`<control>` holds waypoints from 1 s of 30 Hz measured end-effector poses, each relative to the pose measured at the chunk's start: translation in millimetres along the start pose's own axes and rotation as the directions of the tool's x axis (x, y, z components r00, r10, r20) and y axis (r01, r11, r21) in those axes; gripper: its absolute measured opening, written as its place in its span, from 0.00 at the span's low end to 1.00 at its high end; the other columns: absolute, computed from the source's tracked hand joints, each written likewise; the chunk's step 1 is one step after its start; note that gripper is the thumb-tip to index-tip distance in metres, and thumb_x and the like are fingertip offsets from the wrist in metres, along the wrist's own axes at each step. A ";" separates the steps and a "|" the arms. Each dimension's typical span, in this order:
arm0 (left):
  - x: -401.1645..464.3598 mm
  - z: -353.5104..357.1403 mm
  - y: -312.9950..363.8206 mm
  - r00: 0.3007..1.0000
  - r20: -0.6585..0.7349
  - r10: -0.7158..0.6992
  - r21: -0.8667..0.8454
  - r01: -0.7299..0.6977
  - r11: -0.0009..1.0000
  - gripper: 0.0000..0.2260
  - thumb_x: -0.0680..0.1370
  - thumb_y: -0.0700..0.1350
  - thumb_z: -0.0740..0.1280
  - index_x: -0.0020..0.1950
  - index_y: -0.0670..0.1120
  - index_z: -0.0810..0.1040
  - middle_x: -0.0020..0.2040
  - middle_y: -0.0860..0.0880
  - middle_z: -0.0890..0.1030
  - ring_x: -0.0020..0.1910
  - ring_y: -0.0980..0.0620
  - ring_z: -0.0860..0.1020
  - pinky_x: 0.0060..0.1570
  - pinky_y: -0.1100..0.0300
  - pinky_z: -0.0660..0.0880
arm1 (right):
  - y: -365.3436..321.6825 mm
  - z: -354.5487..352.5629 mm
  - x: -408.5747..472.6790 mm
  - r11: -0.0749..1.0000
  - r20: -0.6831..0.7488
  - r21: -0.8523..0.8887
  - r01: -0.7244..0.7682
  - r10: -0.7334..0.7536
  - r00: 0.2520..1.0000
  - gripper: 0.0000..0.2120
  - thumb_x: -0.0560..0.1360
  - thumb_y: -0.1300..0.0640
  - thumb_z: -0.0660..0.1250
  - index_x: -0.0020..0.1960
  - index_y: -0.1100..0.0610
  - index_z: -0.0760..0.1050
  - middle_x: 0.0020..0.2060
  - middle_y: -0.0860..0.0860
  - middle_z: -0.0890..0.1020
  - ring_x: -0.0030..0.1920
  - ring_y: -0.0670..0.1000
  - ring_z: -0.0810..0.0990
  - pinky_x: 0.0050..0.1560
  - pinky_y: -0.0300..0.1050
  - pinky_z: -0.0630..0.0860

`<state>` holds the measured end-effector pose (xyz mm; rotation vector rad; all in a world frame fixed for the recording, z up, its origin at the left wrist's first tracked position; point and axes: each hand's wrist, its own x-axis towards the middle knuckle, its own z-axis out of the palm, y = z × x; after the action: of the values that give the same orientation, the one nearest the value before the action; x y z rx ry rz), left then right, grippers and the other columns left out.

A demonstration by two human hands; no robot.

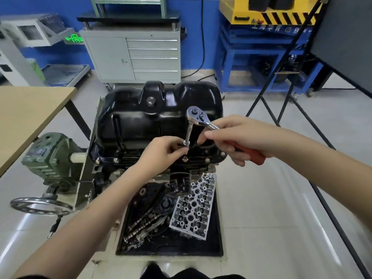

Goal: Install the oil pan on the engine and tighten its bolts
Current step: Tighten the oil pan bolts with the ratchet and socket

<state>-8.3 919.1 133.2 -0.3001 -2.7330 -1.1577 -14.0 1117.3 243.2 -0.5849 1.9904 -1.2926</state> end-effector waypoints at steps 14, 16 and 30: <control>-6.4 -2.1 -13.7 0.992 0.045 -0.119 -0.055 0.121 0.991 0.08 0.75 0.47 0.67 0.42 0.44 0.82 0.30 0.52 0.78 0.27 0.55 0.76 0.33 0.64 0.71 | -13.0 9.7 28.9 0.963 0.024 -0.266 -0.050 0.058 0.998 0.10 0.78 0.54 0.59 0.51 0.57 0.77 0.20 0.45 0.70 0.16 0.47 0.67 0.31 0.50 0.70; -4.1 1.9 -11.9 0.990 0.053 -0.130 -0.080 0.134 0.988 0.08 0.75 0.47 0.68 0.43 0.43 0.81 0.31 0.52 0.78 0.28 0.54 0.78 0.33 0.63 0.73 | -11.4 7.6 25.9 0.959 0.009 -0.277 -0.062 0.067 0.998 0.10 0.78 0.54 0.59 0.51 0.57 0.77 0.21 0.45 0.70 0.17 0.48 0.68 0.33 0.53 0.69; -1.8 3.2 7.0 0.996 -0.039 -0.086 -0.070 0.083 0.994 0.09 0.74 0.50 0.68 0.45 0.45 0.82 0.34 0.53 0.81 0.31 0.59 0.76 0.38 0.58 0.75 | -0.6 -13.4 24.0 0.797 -0.060 -0.596 0.095 -0.163 0.985 0.08 0.76 0.53 0.62 0.46 0.57 0.76 0.26 0.46 0.76 0.26 0.43 0.75 0.30 0.32 0.72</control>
<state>-5.1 926.0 135.4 -0.1680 -2.6981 -1.2664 -39.9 1108.7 240.1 -0.9743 2.4952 -0.7572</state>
